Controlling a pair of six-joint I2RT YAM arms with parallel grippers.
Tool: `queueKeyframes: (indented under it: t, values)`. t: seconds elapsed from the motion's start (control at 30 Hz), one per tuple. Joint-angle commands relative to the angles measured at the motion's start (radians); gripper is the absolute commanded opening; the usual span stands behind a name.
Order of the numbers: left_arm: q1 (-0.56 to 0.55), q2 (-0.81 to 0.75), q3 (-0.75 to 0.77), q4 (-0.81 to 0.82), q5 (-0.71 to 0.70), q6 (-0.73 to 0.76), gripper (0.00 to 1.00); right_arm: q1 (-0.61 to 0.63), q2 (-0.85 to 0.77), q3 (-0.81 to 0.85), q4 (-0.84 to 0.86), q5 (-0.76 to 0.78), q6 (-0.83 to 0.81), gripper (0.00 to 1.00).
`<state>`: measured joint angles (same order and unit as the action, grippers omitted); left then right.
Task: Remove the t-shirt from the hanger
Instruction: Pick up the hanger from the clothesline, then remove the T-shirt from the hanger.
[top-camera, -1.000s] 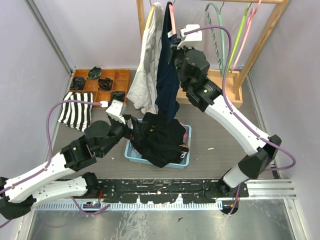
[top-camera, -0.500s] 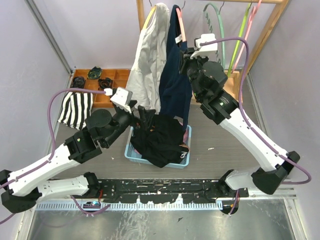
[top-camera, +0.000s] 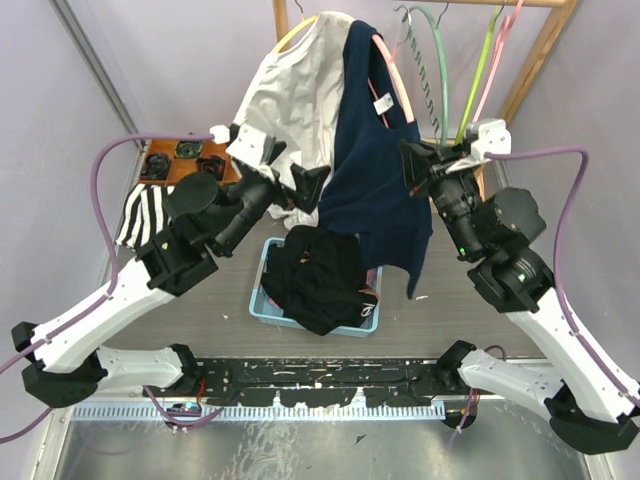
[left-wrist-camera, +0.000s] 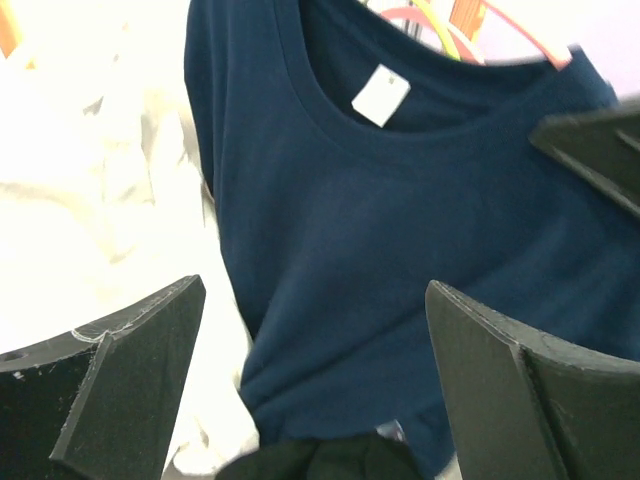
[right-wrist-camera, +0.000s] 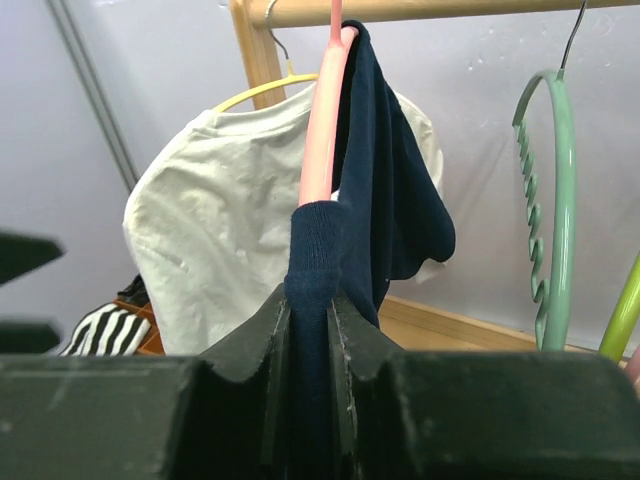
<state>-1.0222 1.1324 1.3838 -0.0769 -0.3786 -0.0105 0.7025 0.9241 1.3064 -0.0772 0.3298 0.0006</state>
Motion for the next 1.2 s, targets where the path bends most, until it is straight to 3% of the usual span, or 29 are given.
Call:
queueKeyframes:
  t: [0.0,0.27,0.57,1.17]
  values:
    - [0.05,0.086,0.13,0.046,0.098,0.032,0.99,-0.003,-0.092,-0.022,0.114,-0.078,-0.022,0.01]
    - [0.125,0.293,0.326,0.042,0.177,0.023,0.99,-0.004,-0.184,-0.118,0.081,-0.044,-0.018,0.01]
    - [0.197,0.443,0.395,0.086,0.24,-0.046,0.99,-0.003,-0.209,-0.166,0.065,-0.045,0.012,0.01]
    - [0.237,0.642,0.571,0.126,0.276,-0.086,0.96,-0.004,-0.221,-0.183,0.067,-0.07,0.03,0.01]
